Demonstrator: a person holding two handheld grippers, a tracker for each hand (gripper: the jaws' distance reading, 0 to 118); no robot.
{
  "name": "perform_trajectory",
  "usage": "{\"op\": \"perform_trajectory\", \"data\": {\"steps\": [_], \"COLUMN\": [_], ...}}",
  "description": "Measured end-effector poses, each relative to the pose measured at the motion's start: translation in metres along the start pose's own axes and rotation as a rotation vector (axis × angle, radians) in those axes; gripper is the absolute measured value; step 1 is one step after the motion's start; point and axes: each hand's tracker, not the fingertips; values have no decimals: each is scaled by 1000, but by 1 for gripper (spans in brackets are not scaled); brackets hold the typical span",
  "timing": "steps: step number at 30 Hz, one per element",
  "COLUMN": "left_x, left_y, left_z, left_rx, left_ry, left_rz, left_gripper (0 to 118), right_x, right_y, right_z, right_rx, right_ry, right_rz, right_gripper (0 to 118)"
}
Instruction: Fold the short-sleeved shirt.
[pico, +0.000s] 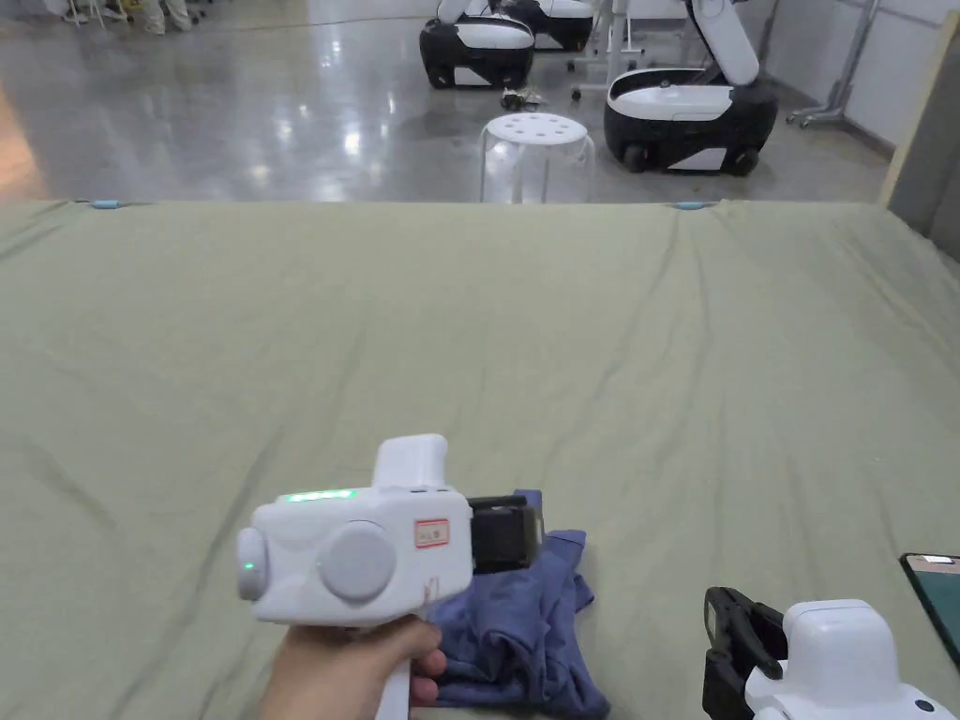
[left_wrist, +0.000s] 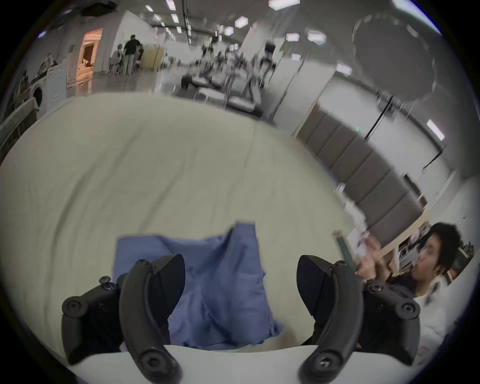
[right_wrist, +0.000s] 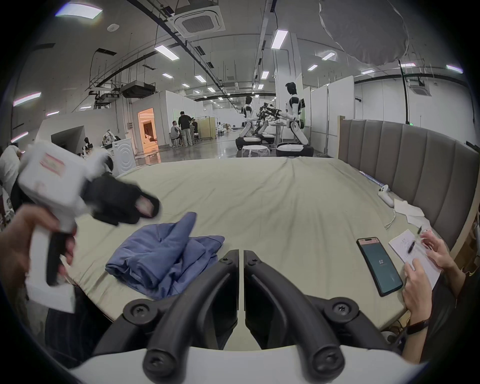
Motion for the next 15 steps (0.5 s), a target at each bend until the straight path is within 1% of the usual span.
{"op": "perform_trajectory", "data": {"steps": [2,3,4,5,7,8,9,10,11,12,13,15], "left_x": [-13,-24,-34,-44,-46,-46,-36,-28,-18,-12,-4,-10], "left_y": [5,5,2,-5,-24,-38,-52,-62,-73,-79,-84,-79], "left_z": [21,21,14,6,-20,-33,-53,-65,-76,-86,-90,-78], "left_rx": [48,43,25,-16,-99,-150,-197,-236,-226,-236,-235,-206], "left_ry": [7,48,84,100,21,44,-86,-128,-103,-113,-109,-104], "left_rz": [30,63,111,160,196,181,221,229,202,161,159,188], "left_gripper": [86,81,55,5,5,5,5,5,5,5,5,5], "right_x": [0,0,0,0,1,0,-1,-3,-5,-7,-9,-14], "right_y": [0,1,1,2,4,5,6,7,8,9,10,12], "right_z": [-1,-3,-5,-7,-13,-16,-19,-21,-23,-25,-26,-30], "right_rx": [-3,-6,-9,-14,-31,-38,-50,-56,-63,-73,-76,-85], "right_ry": [3,12,17,24,45,54,66,71,79,100,112,132], "right_rz": [-11,-21,-29,-39,-63,-69,-73,-71,-69,-74,-79,-80], "right_gripper": [5,5,5,5,5,5,5,5,5,5,5,5]}}
